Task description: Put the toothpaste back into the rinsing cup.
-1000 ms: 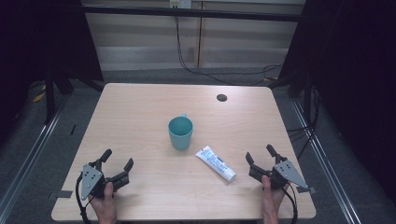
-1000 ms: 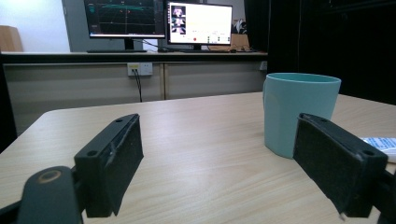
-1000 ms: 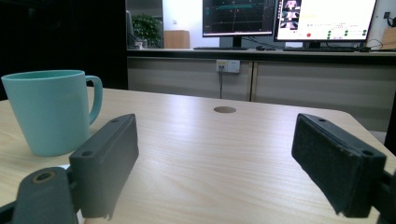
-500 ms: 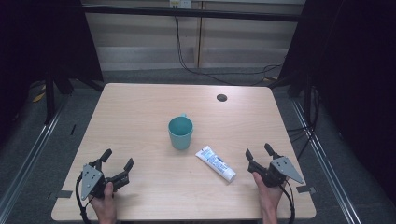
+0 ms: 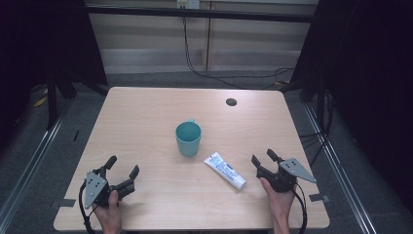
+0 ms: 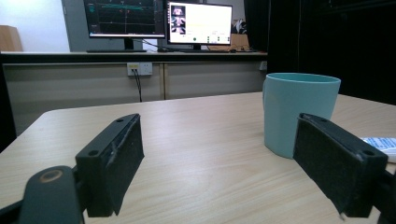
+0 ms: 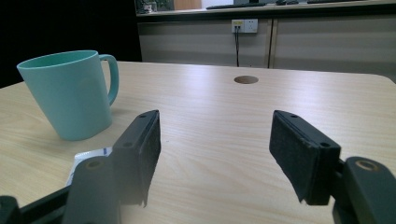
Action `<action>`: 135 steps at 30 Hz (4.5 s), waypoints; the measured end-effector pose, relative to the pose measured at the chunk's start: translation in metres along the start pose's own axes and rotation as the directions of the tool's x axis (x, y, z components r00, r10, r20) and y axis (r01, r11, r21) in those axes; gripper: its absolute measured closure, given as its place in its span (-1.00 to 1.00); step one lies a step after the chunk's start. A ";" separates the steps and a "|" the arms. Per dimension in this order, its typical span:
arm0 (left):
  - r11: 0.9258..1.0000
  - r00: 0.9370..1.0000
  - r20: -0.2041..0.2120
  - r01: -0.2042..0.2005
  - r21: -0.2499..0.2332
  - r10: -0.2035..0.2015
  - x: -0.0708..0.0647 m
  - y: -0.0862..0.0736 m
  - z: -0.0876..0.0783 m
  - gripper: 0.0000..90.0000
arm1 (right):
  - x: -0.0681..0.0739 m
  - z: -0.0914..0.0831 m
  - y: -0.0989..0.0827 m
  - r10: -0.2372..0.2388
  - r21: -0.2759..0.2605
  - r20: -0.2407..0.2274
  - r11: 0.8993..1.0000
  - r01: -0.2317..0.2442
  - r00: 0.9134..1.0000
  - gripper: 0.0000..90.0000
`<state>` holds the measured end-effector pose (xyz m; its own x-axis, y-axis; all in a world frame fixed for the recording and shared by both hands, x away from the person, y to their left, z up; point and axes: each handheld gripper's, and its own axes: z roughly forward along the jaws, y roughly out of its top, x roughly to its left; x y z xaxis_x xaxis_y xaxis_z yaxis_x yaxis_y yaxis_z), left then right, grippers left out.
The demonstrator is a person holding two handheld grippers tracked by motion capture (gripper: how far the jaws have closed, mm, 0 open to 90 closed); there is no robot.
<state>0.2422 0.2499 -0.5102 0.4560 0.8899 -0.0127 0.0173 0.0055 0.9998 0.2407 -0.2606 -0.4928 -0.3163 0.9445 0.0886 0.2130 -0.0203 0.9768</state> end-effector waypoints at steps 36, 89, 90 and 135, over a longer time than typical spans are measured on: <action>1.000 1.000 0.001 0.000 0.000 0.000 0.000 0.000 0.000 -0.64 | 0.015 0.021 0.056 0.017 0.360 -0.263 0.929 0.082 0.965 0.16; 1.000 1.000 0.000 0.000 0.001 0.000 0.000 0.000 0.000 -0.64 | 0.066 0.123 0.081 0.041 0.822 -0.408 0.452 0.347 0.912 0.01; 1.000 1.000 0.002 0.002 -0.001 -0.002 0.000 0.000 0.000 -0.64 | 0.068 0.125 0.080 0.039 0.825 -0.412 0.439 0.355 0.910 0.01; 1.000 1.000 0.003 -0.001 0.000 0.001 0.000 0.000 0.000 -0.65 | 0.096 0.164 0.049 -0.050 0.873 -0.451 0.186 0.452 0.891 -0.13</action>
<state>0.2423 0.2500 -0.5102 0.4587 0.8885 -0.0118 0.0171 0.0045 0.9998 0.3728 -0.1172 -0.4687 -0.7092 0.6951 0.1181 0.7034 0.7089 0.0516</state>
